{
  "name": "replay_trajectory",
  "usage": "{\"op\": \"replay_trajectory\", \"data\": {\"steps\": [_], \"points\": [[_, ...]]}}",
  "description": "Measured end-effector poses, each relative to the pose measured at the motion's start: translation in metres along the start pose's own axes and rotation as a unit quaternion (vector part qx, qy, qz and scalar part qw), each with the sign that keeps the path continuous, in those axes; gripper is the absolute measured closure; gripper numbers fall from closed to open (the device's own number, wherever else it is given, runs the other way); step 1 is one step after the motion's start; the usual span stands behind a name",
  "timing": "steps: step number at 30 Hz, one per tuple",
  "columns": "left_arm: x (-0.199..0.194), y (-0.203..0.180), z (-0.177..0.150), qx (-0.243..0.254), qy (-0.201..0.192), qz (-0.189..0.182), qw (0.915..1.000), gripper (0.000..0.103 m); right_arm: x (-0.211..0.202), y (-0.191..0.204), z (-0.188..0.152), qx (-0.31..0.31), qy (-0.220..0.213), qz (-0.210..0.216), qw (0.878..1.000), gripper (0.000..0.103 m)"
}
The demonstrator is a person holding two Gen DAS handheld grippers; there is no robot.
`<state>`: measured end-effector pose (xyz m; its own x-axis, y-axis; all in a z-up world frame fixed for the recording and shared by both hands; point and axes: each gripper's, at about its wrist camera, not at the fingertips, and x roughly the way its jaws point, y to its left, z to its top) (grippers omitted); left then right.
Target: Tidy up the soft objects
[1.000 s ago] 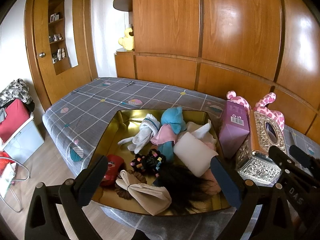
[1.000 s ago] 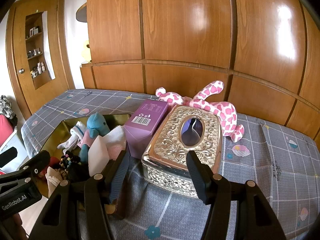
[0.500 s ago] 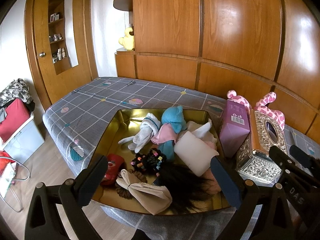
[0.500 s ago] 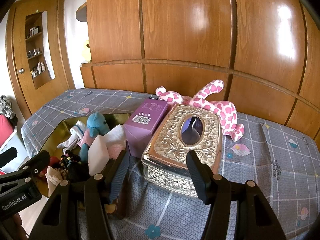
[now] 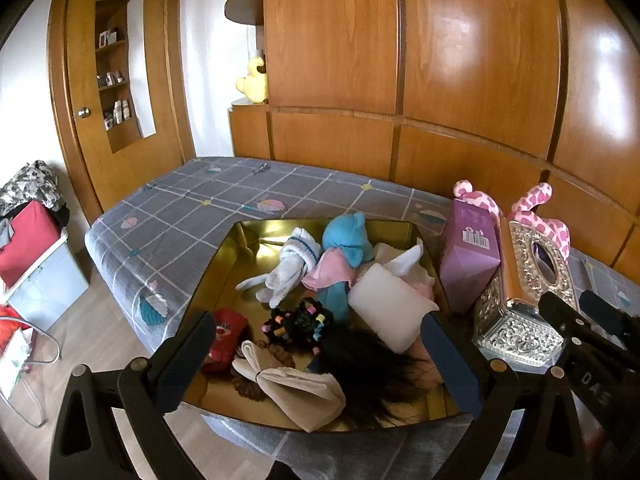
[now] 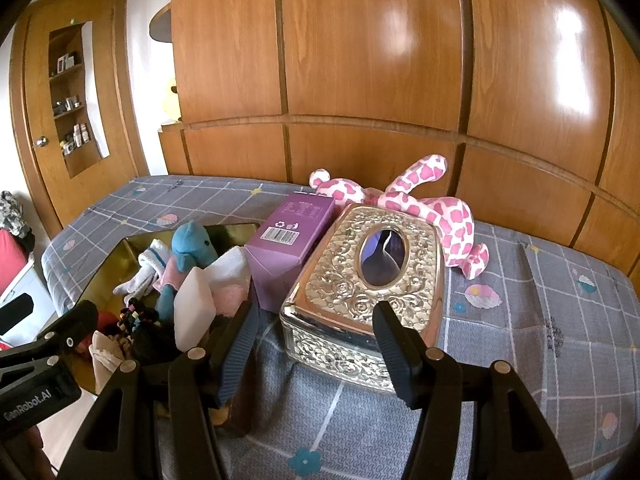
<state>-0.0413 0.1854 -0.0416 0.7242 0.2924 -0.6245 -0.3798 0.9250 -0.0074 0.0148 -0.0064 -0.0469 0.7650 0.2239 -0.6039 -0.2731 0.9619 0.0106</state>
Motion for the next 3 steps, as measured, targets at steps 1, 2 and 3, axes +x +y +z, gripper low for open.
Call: {"op": "replay_trajectory", "data": {"steps": [1, 2, 3], "points": [[-0.0001, 0.0, 0.0001, 0.001, -0.004, 0.0, 1.0, 0.001, -0.0005, -0.0008, 0.0001, 0.001, -0.001, 0.0, 1.0, 0.043], [-0.0003, -0.0004, 0.0002, 0.001, -0.005, 0.002, 1.0, 0.0, -0.0017, -0.0029, 0.0005, 0.004, -0.005, 0.0, 1.0, 0.043], [0.0004, -0.0001, 0.0003, 0.0, -0.004, 0.0, 1.0, 0.0, -0.0031, -0.0057, 0.0012, 0.01, -0.009, -0.001, 1.0, 0.043]]}}
